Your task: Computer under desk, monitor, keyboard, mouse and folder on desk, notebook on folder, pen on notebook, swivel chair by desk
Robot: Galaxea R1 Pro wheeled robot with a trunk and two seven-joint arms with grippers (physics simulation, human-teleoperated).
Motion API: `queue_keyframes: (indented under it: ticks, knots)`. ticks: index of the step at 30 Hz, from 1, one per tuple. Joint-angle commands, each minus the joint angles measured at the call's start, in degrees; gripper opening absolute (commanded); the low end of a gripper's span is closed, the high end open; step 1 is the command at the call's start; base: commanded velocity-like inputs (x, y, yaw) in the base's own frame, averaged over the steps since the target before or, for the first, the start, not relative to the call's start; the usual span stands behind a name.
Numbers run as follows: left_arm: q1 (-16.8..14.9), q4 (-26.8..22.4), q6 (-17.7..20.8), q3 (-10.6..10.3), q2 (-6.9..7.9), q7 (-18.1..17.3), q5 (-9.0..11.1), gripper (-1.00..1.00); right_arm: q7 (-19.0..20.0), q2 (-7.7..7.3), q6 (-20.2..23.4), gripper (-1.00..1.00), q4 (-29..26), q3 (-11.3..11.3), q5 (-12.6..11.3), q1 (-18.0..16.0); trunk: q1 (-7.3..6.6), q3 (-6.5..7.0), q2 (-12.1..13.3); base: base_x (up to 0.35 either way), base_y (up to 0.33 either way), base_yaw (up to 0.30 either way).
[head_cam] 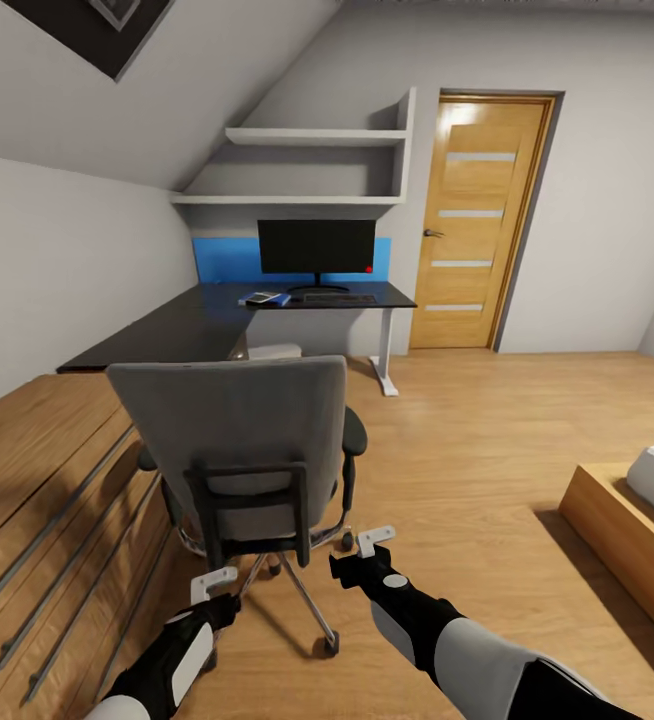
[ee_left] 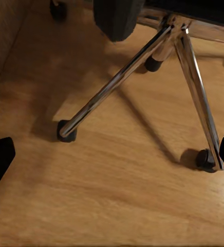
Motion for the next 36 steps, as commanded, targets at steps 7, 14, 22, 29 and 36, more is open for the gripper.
queue_keyframes:
  ticks: [7,14,22,29,36]
  knots:
    - [0.0,1.4,-9.1,0.5,1.83,0.6,0.7,1.00,-0.3,0.00,-0.2,1.00,0.0,0.4,-0.5,-0.1,-0.03,-0.06,0.0,-0.040,0.000,0.000]
    - [0.0,2.8,-13.0,5.4,2.43,0.6,0.7,1.00,-0.3,0.00,-0.4,1.00,-0.1,0.2,-0.3,-0.1,-0.03,-0.06,0.0,-0.003,0.000,0.000]
    - [0.0,2.8,-13.1,12.1,4.36,0.6,0.6,1.00,-0.4,0.00,-0.7,1.00,-0.2,0.2,-0.3,-0.1,-0.03,-0.06,0.0,0.000,0.000,0.000]
    - [0.0,2.8,-13.1,12.4,4.82,0.1,0.7,1.00,-0.6,0.00,-1.2,1.00,-0.2,0.2,-0.5,-0.1,-0.03,-0.06,0.0,0.041,0.000,0.000]
    - [0.0,2.8,-13.1,12.3,4.71,0.1,0.6,1.00,-0.5,0.00,-1.5,1.00,-0.2,0.0,-0.5,0.0,-0.03,-0.06,0.0,0.133,0.047,0.000]
